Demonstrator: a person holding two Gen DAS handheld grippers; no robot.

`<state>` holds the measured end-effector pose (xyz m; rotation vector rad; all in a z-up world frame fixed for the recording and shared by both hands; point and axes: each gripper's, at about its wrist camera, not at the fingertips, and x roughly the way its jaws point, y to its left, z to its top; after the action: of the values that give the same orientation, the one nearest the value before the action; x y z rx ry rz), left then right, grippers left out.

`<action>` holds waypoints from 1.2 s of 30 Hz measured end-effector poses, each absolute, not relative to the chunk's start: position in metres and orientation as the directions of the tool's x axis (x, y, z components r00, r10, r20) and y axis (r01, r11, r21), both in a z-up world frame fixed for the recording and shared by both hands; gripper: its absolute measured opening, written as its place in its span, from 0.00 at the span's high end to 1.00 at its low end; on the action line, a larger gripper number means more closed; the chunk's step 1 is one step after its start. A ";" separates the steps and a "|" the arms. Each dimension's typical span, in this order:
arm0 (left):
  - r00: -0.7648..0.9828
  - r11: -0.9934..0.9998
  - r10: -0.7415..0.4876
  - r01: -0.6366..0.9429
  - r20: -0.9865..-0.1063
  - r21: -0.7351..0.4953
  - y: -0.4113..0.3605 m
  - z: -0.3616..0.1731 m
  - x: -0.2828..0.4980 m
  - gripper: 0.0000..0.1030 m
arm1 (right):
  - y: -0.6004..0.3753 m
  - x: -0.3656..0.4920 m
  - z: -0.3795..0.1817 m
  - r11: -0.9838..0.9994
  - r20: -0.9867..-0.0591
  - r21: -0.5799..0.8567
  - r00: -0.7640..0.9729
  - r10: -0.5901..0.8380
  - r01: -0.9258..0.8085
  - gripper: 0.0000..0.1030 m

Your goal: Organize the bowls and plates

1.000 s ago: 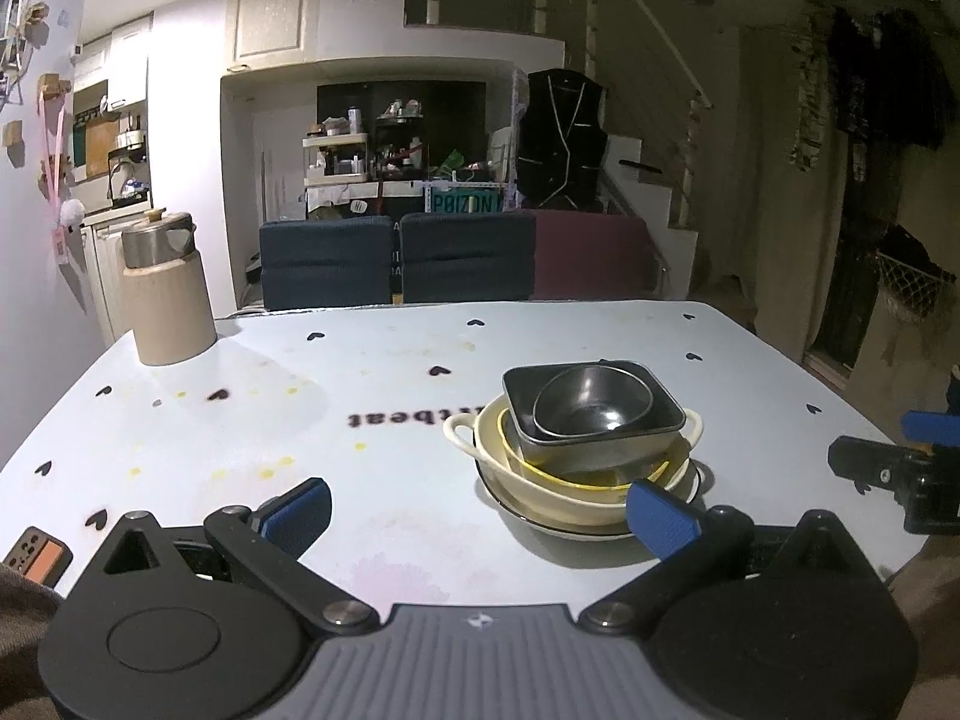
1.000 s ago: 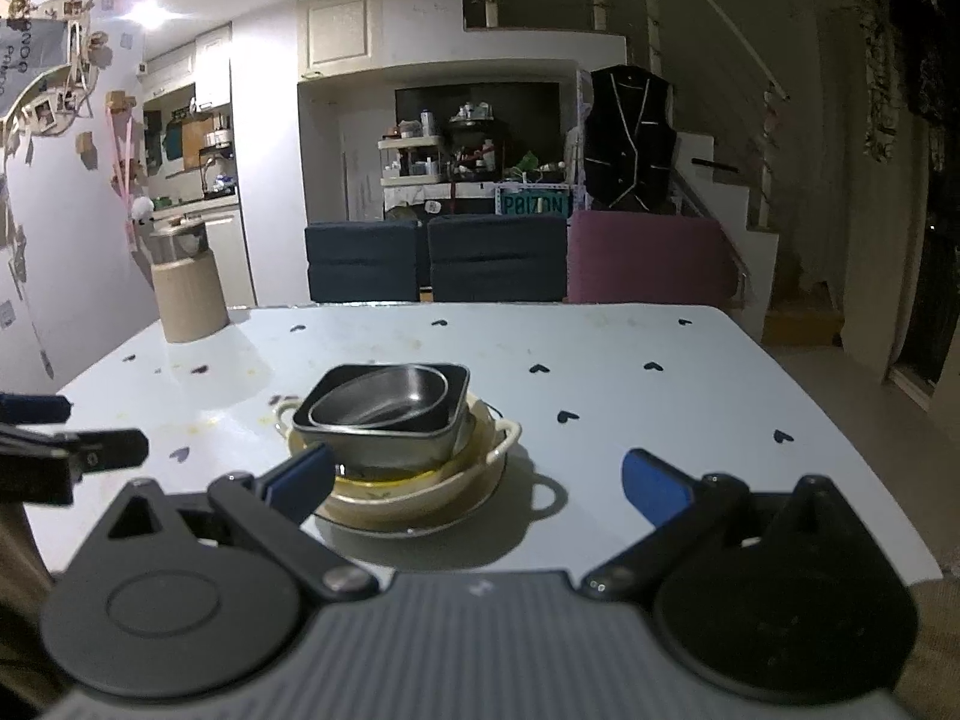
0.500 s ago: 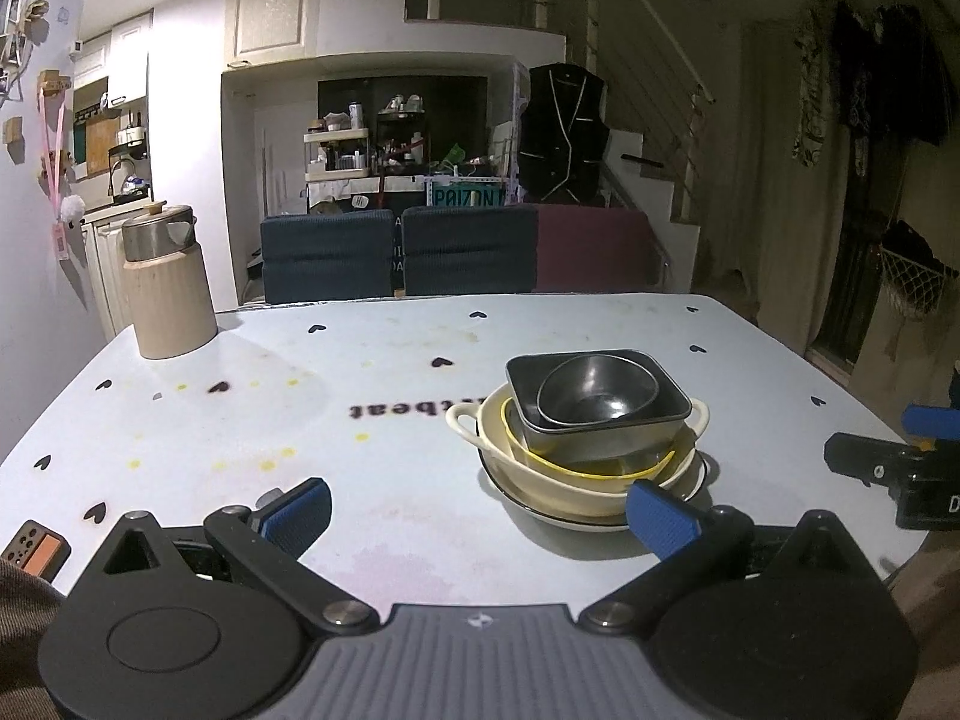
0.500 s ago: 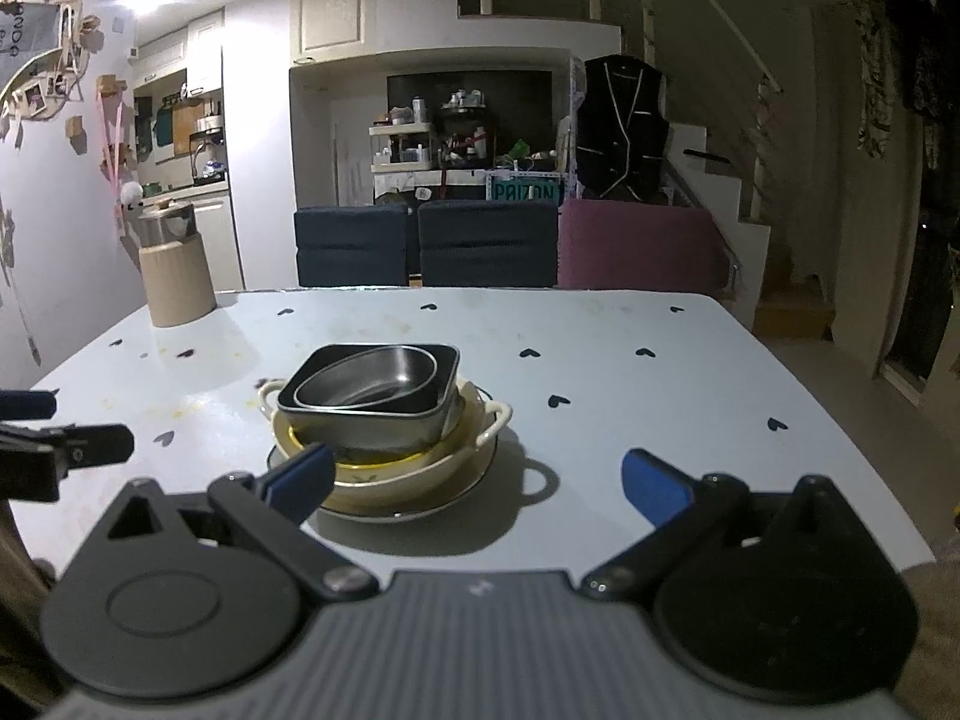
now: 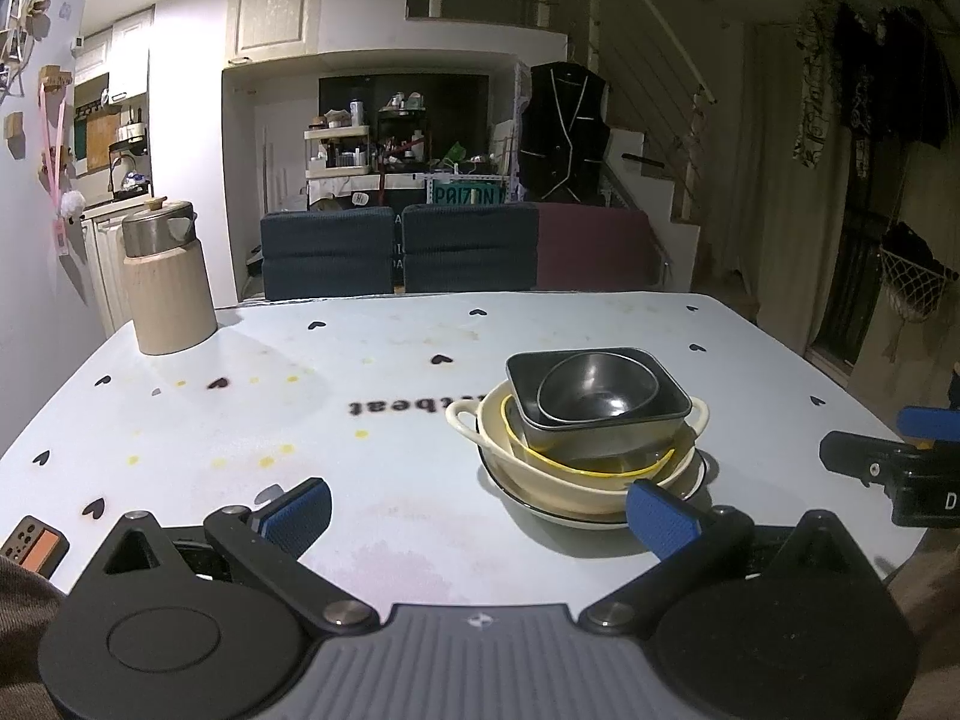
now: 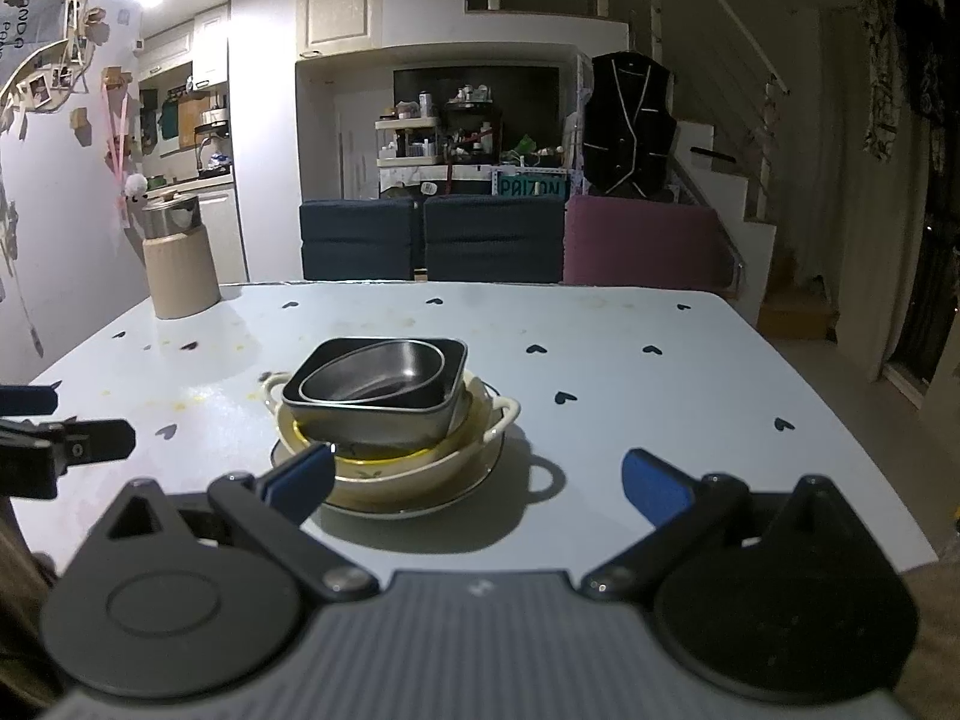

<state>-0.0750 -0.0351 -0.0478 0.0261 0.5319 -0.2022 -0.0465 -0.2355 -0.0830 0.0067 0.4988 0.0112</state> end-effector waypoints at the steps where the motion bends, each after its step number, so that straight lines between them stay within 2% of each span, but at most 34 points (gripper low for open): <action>1: 0.844 0.980 -0.183 0.198 -0.505 -0.025 -0.035 -0.048 -0.075 0.00 | -0.236 -0.046 -0.083 1.000 -0.478 0.011 0.878 0.013 -0.009 0.00; 36: 0.847 0.981 -0.177 0.191 -0.502 -0.024 -0.035 -0.048 -0.075 0.00 | -0.235 -0.044 -0.084 1.000 -0.479 0.015 0.878 0.020 -0.014 0.00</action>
<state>-0.0754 -0.0347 -0.0480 0.0274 0.5267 -0.1943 -0.0441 -0.2351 -0.0844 0.0114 0.4997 0.0180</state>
